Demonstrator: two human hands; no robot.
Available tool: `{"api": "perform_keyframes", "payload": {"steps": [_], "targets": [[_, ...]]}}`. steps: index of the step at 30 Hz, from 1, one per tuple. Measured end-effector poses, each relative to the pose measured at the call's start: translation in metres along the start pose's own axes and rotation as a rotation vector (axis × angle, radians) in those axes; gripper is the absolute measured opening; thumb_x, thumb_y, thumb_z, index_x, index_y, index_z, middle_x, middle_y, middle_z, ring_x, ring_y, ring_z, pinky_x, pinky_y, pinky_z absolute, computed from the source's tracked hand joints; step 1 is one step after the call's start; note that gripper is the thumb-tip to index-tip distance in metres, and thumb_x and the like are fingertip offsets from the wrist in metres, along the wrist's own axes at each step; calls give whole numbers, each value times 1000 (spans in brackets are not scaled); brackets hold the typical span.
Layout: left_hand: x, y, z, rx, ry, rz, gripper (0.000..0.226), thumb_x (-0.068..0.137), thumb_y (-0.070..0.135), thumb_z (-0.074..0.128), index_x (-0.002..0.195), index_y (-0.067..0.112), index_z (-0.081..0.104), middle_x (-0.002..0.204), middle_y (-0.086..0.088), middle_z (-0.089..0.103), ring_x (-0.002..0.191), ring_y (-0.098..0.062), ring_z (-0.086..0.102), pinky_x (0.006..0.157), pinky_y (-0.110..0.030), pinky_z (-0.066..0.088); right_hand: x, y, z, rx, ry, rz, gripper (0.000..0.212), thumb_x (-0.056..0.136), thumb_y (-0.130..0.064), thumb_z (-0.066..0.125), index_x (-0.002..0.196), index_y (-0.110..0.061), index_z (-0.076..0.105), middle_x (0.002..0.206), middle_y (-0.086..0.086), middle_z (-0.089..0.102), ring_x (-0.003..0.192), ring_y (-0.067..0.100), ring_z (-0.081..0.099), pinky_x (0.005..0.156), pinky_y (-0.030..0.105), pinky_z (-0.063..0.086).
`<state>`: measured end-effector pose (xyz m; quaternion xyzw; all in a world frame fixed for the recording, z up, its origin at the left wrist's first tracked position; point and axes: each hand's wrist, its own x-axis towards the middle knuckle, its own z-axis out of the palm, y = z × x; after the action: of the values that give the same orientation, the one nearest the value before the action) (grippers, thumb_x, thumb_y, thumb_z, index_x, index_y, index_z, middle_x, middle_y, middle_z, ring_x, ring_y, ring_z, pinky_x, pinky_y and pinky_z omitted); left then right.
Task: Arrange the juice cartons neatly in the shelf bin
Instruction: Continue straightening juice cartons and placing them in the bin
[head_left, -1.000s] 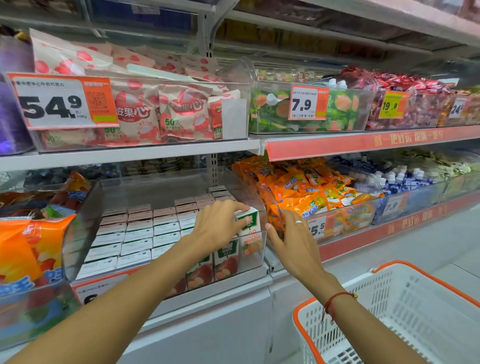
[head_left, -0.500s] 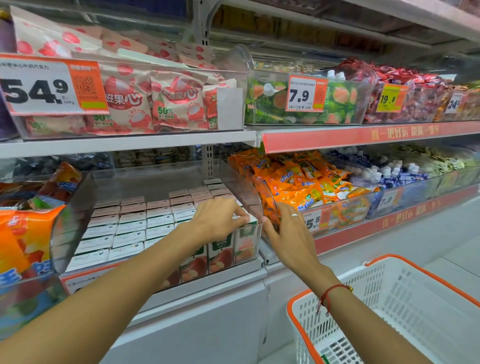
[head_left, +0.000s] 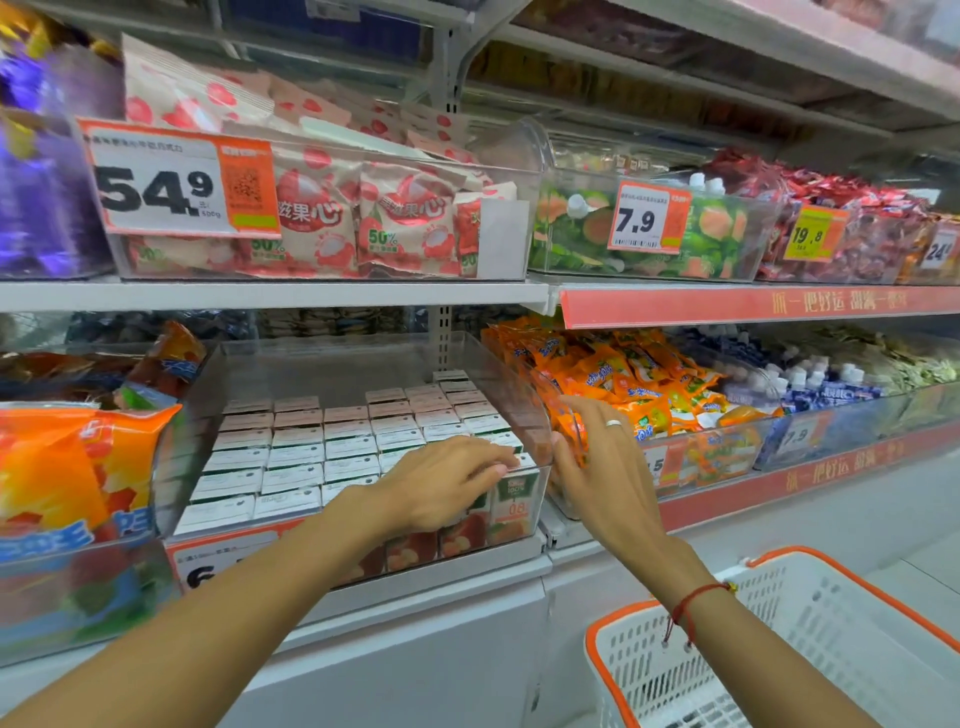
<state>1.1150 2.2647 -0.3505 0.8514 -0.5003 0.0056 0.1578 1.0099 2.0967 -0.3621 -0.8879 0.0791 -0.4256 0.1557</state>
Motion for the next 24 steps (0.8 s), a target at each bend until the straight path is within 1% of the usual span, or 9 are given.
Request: {"api": "perform_keyframes", "payload": {"steps": [2,4,7,10,12,14,17,20,24], "targets": [[-6,-5,-5,-29,38,-63,40,103,46,34,137,33,49,145,9,48,133,-13,41,102,-37,39,10,-6,0,-46,-77,-129,30,96,-18,56,126,-16,58,122,0,59,115,13,44,87,20,34],[-19,-16,-7,21,131,-135,40,102,47,35,136,31,50,144,10,48,133,-13,41,101,-34,40,19,-9,3,-111,-217,-234,29,97,-20,55,126,-17,60,122,0,60,118,16,47,89,23,37],[-46,-32,-6,157,283,-207,41,102,50,30,126,31,58,135,13,55,123,-11,48,93,-33,46,36,-14,12,-261,-491,-304,35,100,-22,50,135,-18,52,130,2,57,123,22,47,95,32,43],[-55,-36,-5,204,267,-195,51,100,56,19,123,34,59,128,14,59,115,-11,52,88,-31,48,62,-23,24,-404,-720,-309,35,99,-17,49,133,-15,52,135,6,54,125,27,49,98,41,44],[-53,-36,-5,187,244,-197,48,101,55,21,128,34,56,133,12,56,119,-12,50,90,-32,45,81,-29,31,-453,-848,-303,33,97,-17,52,130,-16,57,134,7,55,120,28,53,95,37,45],[-52,-37,-4,198,258,-190,46,102,52,22,130,34,53,135,10,54,121,-13,48,92,-33,45,98,-32,36,-488,-953,-301,33,95,-21,59,127,-17,59,126,6,59,106,23,55,85,31,44],[-52,-39,0,205,264,-195,44,103,50,22,132,34,52,137,9,52,122,-15,48,93,-34,47,114,-34,41,-520,-1043,-265,35,89,-30,68,122,-19,61,110,0,60,94,18,50,76,27,38],[-50,-40,1,205,266,-190,46,103,50,22,133,33,51,138,8,51,123,-16,47,94,-34,45,121,-38,48,-583,-1079,-288,38,84,-33,73,118,-19,64,109,-2,60,87,16,49,71,26,38],[-50,-40,2,208,281,-191,46,103,50,22,135,33,50,139,8,50,125,-14,46,93,-32,42,124,-41,48,-600,-1080,-319,36,82,-37,75,114,-21,65,105,-2,61,88,18,53,63,24,39]]}}
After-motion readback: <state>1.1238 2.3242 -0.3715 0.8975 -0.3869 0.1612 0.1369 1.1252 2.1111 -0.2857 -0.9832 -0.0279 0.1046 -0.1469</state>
